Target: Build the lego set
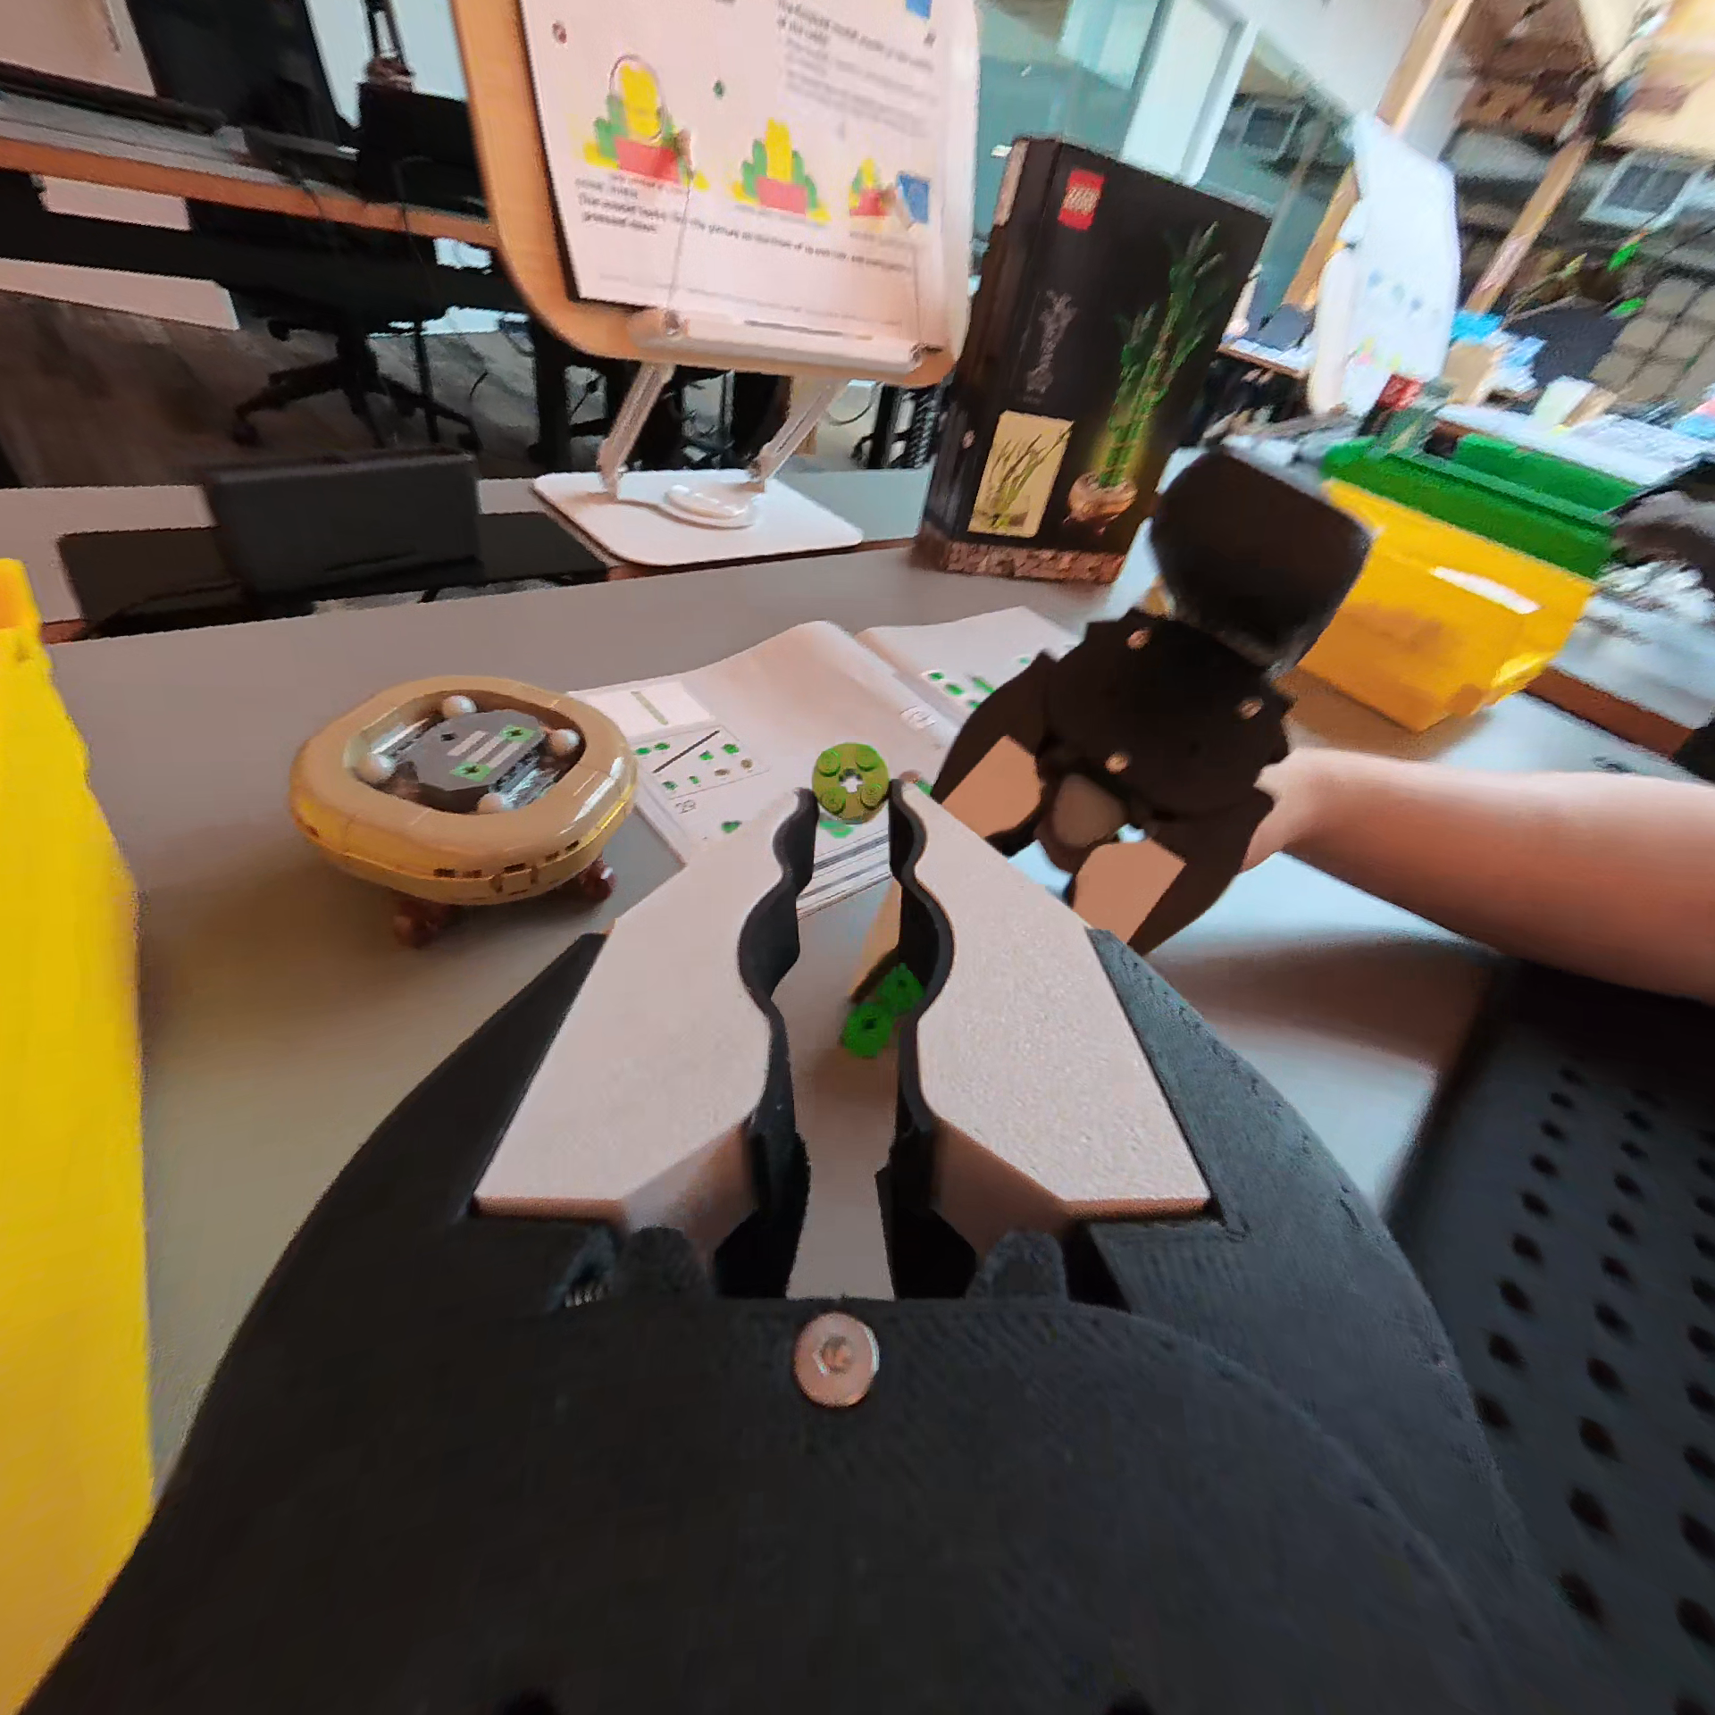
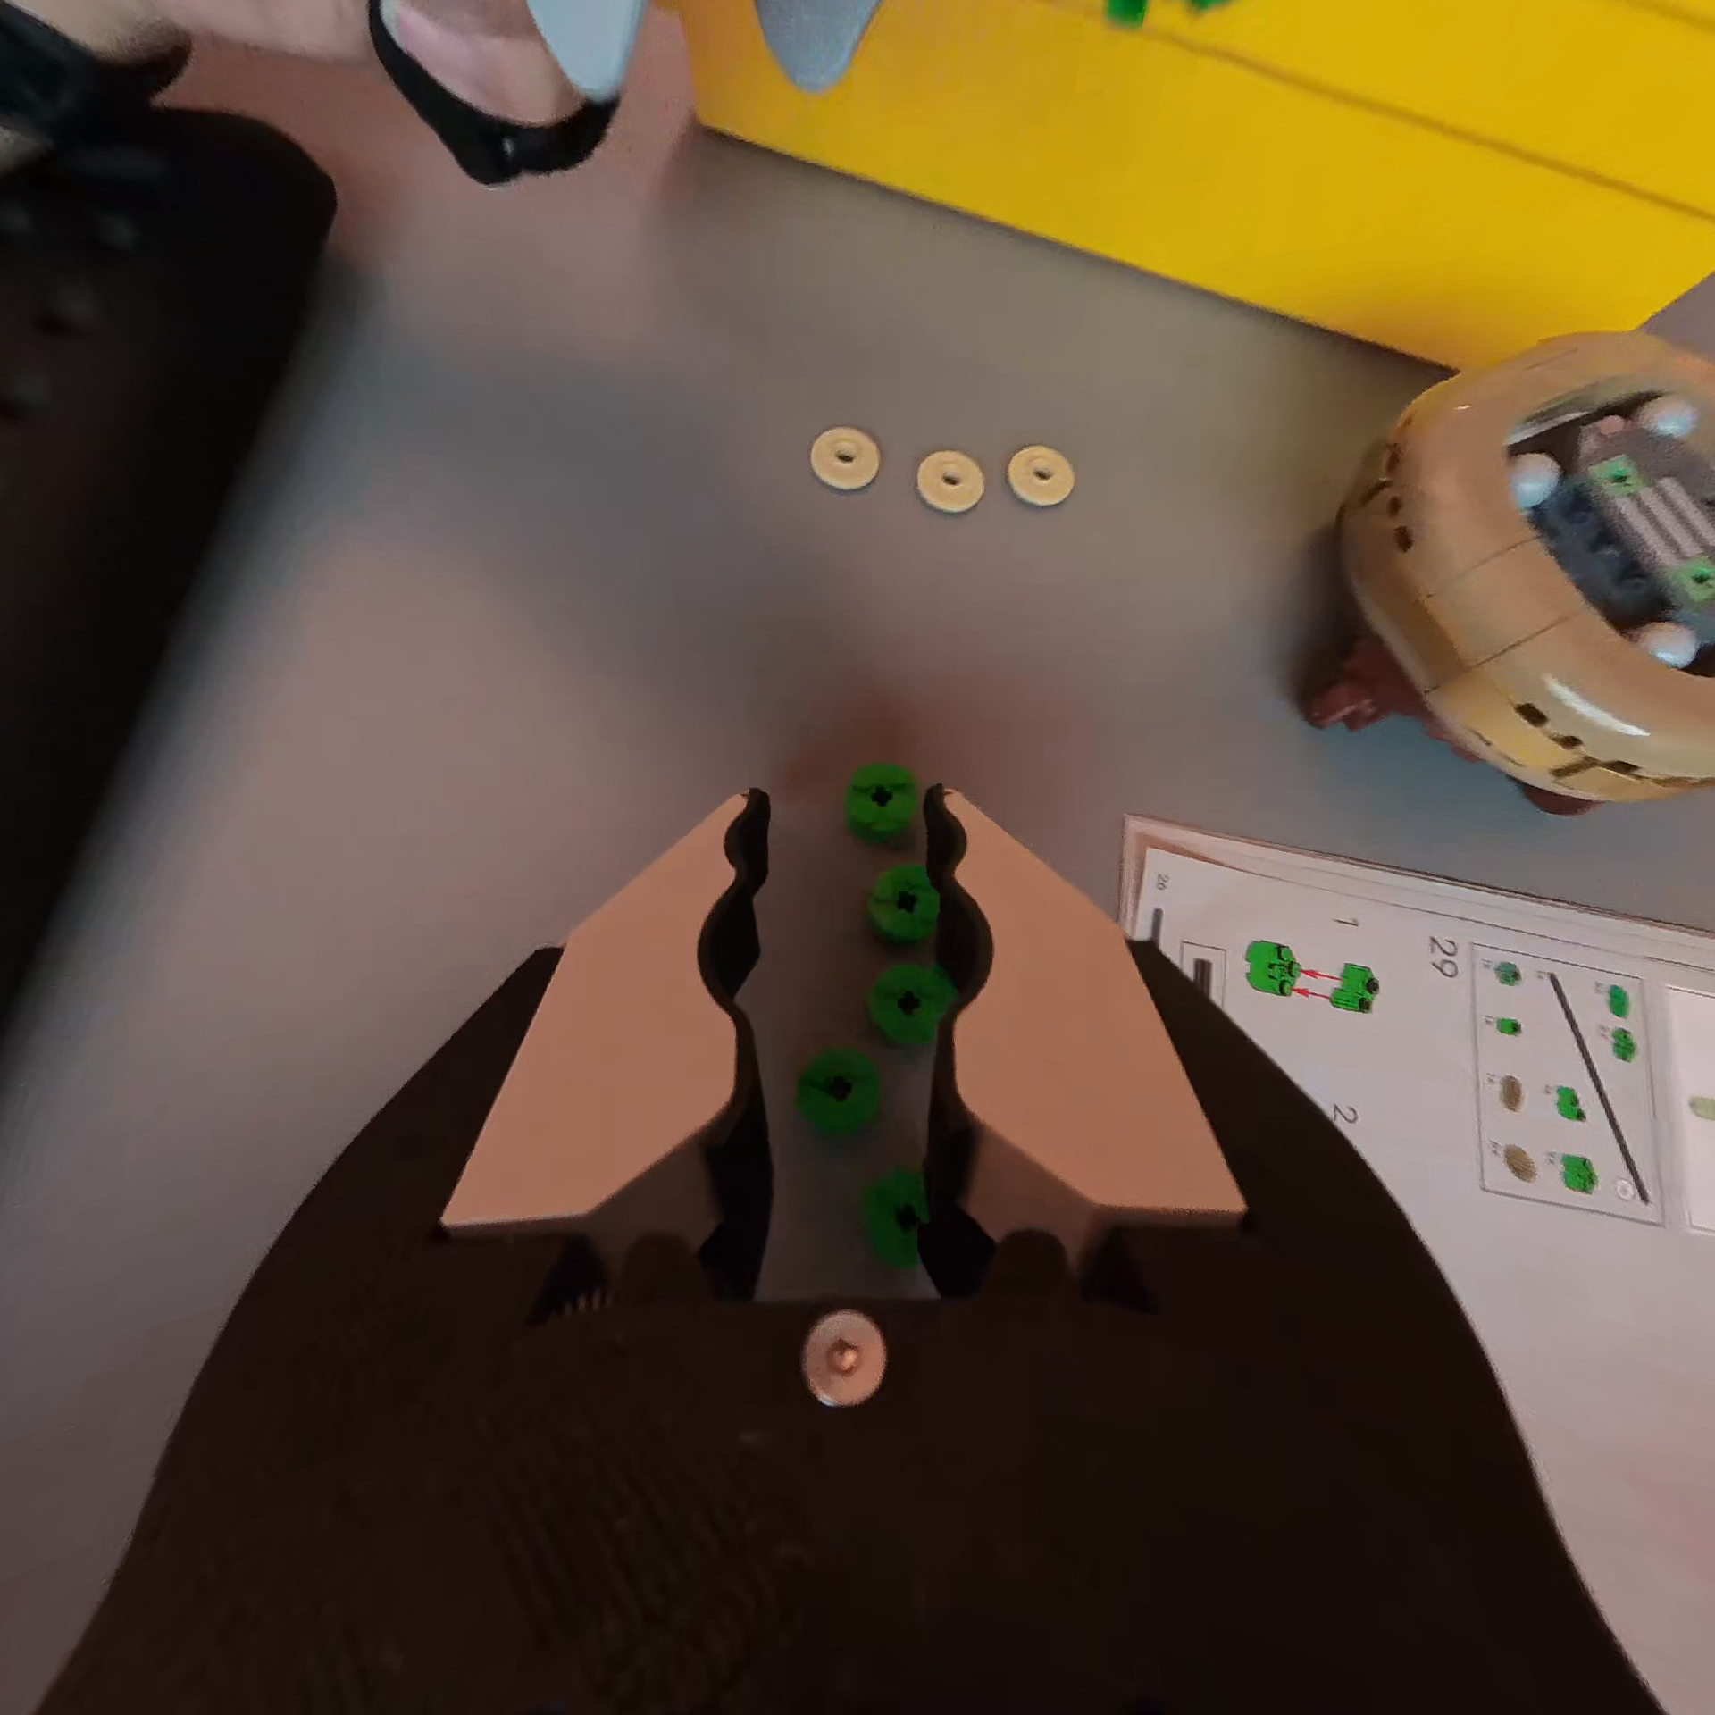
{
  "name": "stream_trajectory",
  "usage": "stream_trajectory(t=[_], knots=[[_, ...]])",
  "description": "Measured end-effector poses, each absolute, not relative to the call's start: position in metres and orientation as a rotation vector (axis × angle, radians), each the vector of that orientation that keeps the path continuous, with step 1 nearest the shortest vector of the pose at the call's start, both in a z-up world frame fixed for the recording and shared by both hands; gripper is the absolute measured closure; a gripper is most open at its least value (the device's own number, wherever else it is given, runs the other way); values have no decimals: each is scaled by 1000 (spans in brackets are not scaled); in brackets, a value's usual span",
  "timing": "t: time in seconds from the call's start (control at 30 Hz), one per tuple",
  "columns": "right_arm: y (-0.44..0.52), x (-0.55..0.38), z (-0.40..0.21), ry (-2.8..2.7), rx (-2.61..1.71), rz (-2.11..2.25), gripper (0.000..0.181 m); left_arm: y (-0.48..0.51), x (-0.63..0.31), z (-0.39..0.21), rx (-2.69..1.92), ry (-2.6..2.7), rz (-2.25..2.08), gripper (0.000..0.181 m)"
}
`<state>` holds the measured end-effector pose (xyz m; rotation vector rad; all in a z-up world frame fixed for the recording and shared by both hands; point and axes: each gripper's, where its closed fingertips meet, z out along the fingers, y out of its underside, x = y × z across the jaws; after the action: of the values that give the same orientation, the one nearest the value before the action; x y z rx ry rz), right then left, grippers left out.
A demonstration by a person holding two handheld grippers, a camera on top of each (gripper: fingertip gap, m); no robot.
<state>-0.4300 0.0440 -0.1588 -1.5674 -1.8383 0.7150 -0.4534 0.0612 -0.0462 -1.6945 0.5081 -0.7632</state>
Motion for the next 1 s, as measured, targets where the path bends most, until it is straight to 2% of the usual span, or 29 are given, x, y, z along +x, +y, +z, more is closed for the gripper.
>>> stream_trajectory(t=[0.2, 0.4, 0.47, 0.57, 0.7, 0.87, 1.0], knots=[[45, -433, -164, -1823, -1601, 703, 149, 52, -462, -28, -1588, 447, -960, 168], [46, -432, -166, -1780, -1656, 764, 151, 50, -462, -27, -1576, 447, -973, 168], [44, -430, -166, -1785, -1668, 790, 167, 51, -459, -30, -1590, 466, -948, 168], [40, -423, -164, -1832, -1670, 776, 167, 51, -455, -33, -1607, 484, -938, 168], [27, -371, -152, -2039, -1658, 536, 167, 51, -450, -41, -1644, 528, -903, 169], [40, -269, -156, -2363, -1578, -191, 167, 44, -434, -50, -1692, 618, -880, 169], [42, -238, -159, -2525, -1532, -474, 166, 37, -423, -51, -1700, 665, -900, 168]])
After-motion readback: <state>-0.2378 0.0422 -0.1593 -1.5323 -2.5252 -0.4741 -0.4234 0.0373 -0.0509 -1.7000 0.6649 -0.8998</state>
